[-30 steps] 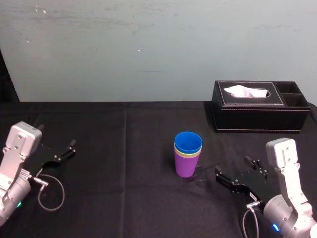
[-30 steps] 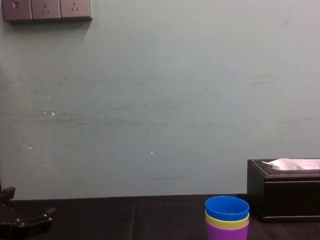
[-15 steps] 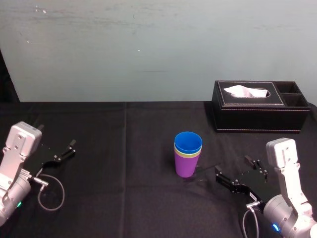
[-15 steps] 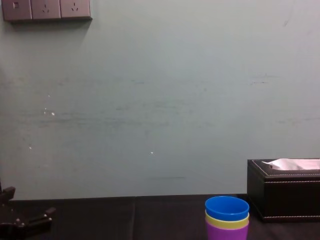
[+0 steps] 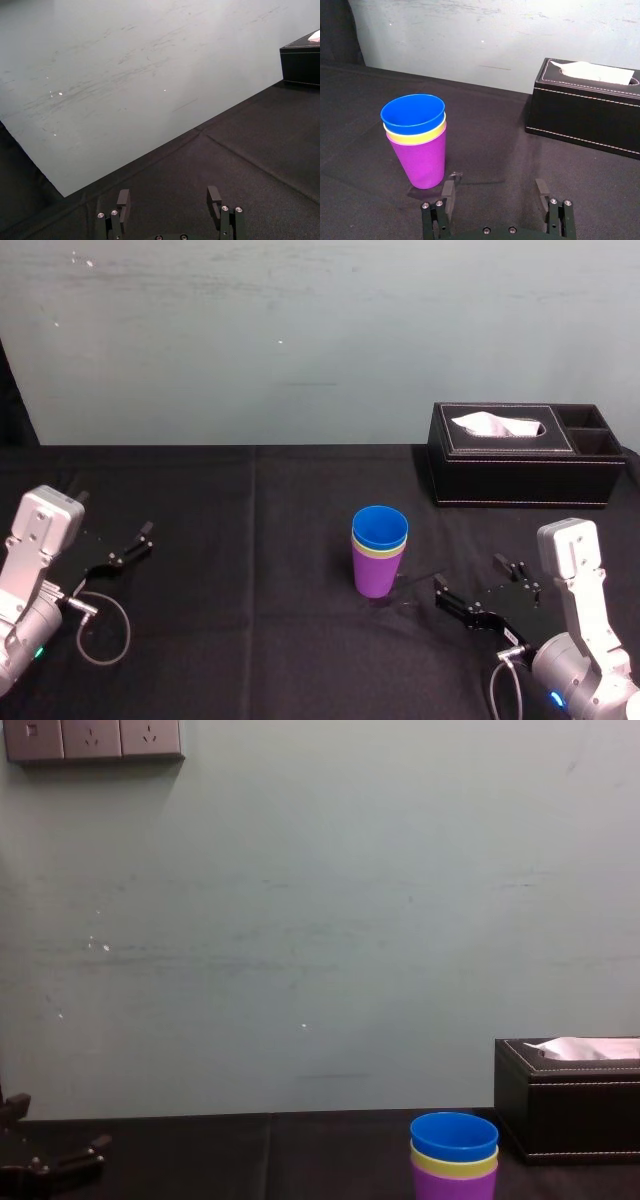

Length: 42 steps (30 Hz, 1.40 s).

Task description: Stack the three plastic cups sequentially using one hand.

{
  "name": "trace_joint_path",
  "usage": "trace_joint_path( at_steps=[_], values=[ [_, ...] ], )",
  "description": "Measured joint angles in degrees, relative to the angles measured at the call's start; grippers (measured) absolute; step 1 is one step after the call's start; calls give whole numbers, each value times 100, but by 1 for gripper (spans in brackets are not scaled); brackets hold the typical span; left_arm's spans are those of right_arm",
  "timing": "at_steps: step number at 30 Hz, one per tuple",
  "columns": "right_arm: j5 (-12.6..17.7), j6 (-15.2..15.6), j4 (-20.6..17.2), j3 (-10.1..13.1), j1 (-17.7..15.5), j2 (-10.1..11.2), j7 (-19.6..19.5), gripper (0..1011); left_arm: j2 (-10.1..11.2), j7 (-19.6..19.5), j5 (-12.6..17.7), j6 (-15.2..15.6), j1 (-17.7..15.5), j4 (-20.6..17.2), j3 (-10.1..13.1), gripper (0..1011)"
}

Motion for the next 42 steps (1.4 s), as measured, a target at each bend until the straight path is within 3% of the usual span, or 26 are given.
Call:
trace_joint_path(
  at_steps=[42],
  values=[
    [0,0,0,0,1,0,0,1002,0,0,0,0,0,0,0,1000]
  ],
)
